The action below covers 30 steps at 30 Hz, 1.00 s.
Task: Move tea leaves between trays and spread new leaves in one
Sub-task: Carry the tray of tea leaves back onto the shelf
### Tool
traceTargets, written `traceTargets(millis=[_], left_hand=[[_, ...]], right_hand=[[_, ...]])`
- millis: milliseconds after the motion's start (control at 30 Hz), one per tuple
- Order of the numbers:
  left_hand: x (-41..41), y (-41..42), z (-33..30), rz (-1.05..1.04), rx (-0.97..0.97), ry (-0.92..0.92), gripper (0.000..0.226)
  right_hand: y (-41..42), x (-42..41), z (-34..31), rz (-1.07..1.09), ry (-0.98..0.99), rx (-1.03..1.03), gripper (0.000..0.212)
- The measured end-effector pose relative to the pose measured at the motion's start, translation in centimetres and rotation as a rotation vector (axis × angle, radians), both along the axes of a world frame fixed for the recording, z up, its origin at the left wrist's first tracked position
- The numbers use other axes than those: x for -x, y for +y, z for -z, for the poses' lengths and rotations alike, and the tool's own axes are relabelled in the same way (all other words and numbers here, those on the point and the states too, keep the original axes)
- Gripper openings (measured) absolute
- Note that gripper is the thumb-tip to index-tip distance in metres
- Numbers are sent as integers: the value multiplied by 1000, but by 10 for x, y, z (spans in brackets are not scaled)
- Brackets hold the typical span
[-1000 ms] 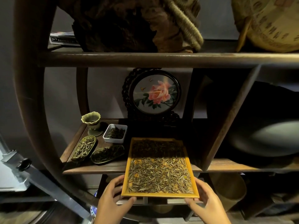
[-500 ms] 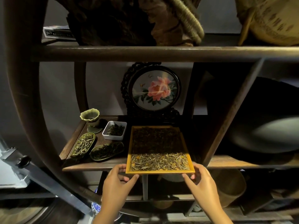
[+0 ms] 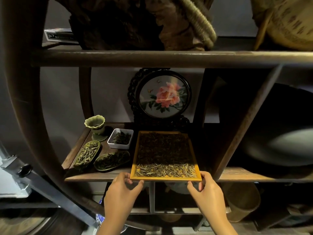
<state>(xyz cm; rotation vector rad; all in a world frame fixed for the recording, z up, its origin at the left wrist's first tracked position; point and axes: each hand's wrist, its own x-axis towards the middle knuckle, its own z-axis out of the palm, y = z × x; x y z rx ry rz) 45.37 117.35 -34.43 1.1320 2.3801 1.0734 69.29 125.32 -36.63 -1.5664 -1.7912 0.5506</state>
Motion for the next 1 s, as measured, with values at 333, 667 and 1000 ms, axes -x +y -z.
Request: traceTargets(millis=[333,667,1000], left_hand=[[8,1,1,72,15,63,31],[18,-8,-2,146,-1,89,26],[9,-60,-17,169,19,130,24]], right_hand=[[-2,0,-2,-10,6,-2,42],[-18,2,-16,-8,-89,17,45],[-60,-10,-37,-17,-127,-22,45]])
